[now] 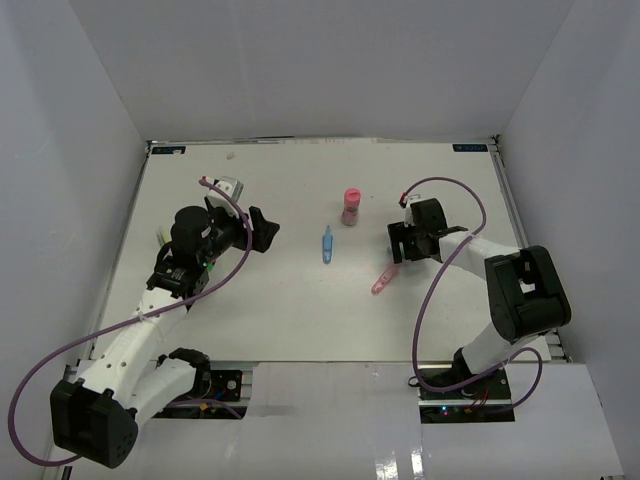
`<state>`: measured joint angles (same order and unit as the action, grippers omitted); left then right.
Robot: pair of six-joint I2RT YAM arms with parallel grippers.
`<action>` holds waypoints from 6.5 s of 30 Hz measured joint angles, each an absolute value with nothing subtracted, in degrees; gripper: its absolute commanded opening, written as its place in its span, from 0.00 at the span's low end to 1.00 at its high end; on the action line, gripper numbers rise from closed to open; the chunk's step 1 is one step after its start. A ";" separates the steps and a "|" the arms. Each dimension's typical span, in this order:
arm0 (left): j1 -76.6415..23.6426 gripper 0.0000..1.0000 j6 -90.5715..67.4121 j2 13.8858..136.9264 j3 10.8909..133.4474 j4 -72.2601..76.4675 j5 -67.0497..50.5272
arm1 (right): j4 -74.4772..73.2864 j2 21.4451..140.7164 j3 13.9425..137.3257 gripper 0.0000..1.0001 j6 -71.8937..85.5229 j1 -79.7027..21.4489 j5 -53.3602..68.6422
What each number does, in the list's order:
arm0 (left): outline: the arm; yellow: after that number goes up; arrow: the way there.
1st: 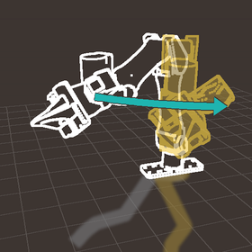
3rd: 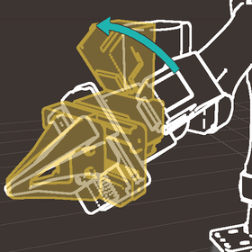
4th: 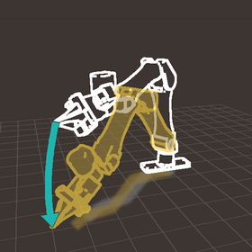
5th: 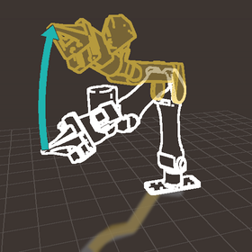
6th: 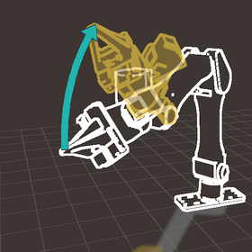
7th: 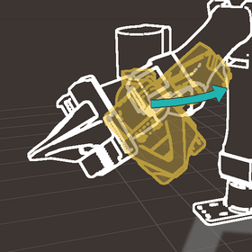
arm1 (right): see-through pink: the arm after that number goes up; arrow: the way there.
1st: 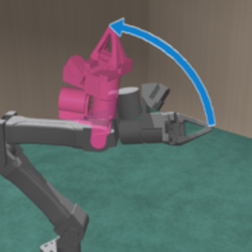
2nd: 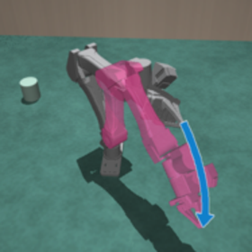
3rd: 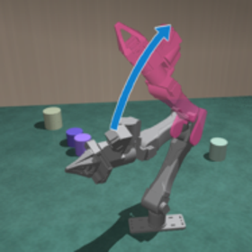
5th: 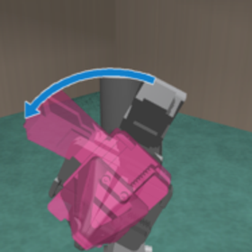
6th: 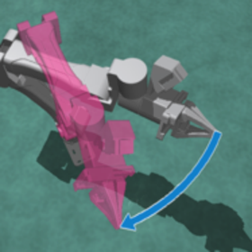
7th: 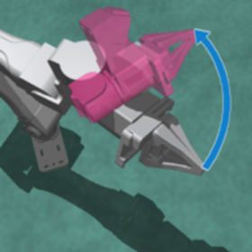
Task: Sort the stationery into containers
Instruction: Pick up the pen from the center of the board, then place the pen in the storage box, then pick up the pen from the center of the board.
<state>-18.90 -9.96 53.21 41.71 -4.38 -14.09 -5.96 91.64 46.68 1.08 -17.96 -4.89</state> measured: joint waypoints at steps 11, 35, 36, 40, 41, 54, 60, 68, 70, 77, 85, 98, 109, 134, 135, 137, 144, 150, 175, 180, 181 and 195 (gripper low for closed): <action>-19.25 0.98 -9.87 53.21 41.71 -4.40 -14.06 | -6.20 92.25 47.27 0.50 2.48 -17.63 -5.58; -19.68 0.98 -9.41 54.06 41.71 -4.49 -14.00 | -10.68 95.46 52.36 0.59 -6.70 -17.50 0.10; -19.70 0.98 -9.41 54.06 41.71 -4.49 -14.02 | -10.83 95.70 52.51 0.58 -7.53 -17.50 0.71; -19.70 0.98 -9.41 54.06 41.71 -4.49 -14.02 | -12.12 96.47 53.71 0.49 -9.80 -17.41 2.11; -19.75 0.98 -9.43 54.06 41.71 -4.49 -14.02 | -12.16 96.53 53.82 0.48 -9.96 -17.37 2.20; -19.90 0.98 -18.41 57.25 43.94 -8.01 -19.62 | -10.61 93.06 51.46 0.22 -9.82 -17.56 3.44; -21.37 0.98 -27.59 58.15 45.50 -8.40 -22.74 | -6.74 80.95 46.15 0.23 -8.08 -20.86 5.91; -29.58 0.98 -35.99 66.72 50.54 -7.84 -22.74 | 3.75 63.57 39.09 0.30 -5.08 -28.29 12.32; -32.18 0.97 -37.50 69.19 52.45 -7.62 -21.76 | 5.76 61.49 38.44 0.30 -4.56 -29.56 14.09; -38.61 0.90 -40.45 76.09 58.67 -6.13 -17.17 | 10.83 60.62 37.15 0.31 -2.74 -32.32 18.15; -42.11 0.71 -41.71 82.94 62.76 -5.06 -13.45 | 12.64 60.12 34.94 0.31 -2.33 -32.77 19.57; -43.38 0.12 -42.76 85.82 63.70 -4.75 -12.43 | 15.31 59.20 32.38 0.38 -2.31 -32.77 19.62; -43.38 0.03 -41.47 85.30 63.70 -7.53 -7.14 | 16.36 58.43 31.62 0.93 -1.78 -32.77 18.83; -18.09 0.07 -32.53 55.00 58.39 -47.75 28.97 | 16.27 59.64 29.04 0.90 2.90 -32.75 12.82; -17.45 0.07 -32.10 55.02 58.06 -48.10 29.58 | 16.27 59.64 29.04 0.90 2.94 -32.75 12.69; -16.14 0.06 -31.31 54.87 56.97 -48.40 30.20 | 16.27 59.64 29.04 0.90 3.07 -32.75 12.49; -12.80 0.07 -28.32 55.00 52.40 -48.03 30.85 | 16.25 59.92 29.04 0.90 3.31 -32.75 12.12; -11.14 0.13 -26.04 54.92 48.60 -44.62 30.85 | 16.25 60.34 29.04 0.90 3.51 -32.75 12.08; -9.85 0.63 -22.20 54.78 47.88 -41.95 24.84 | 10.48 64.86 29.23 0.93 7.27 -32.73 0.82; -9.82 0.71 -21.39 54.63 52.90 -41.47 17.26 | 4.56 64.88 30.26 0.94 12.82 -32.71 -7.49; -9.82 0.71 -21.37 54.63 53.82 -40.95 15.42 | 3.44 64.88 30.46 0.95 14.39 -32.71 -9.17; -9.82 0.72 -21.26 53.41 48.73 -26.17 -5.08 | -7.27 72.07 31.51 0.94 33.10 -34.57 -19.66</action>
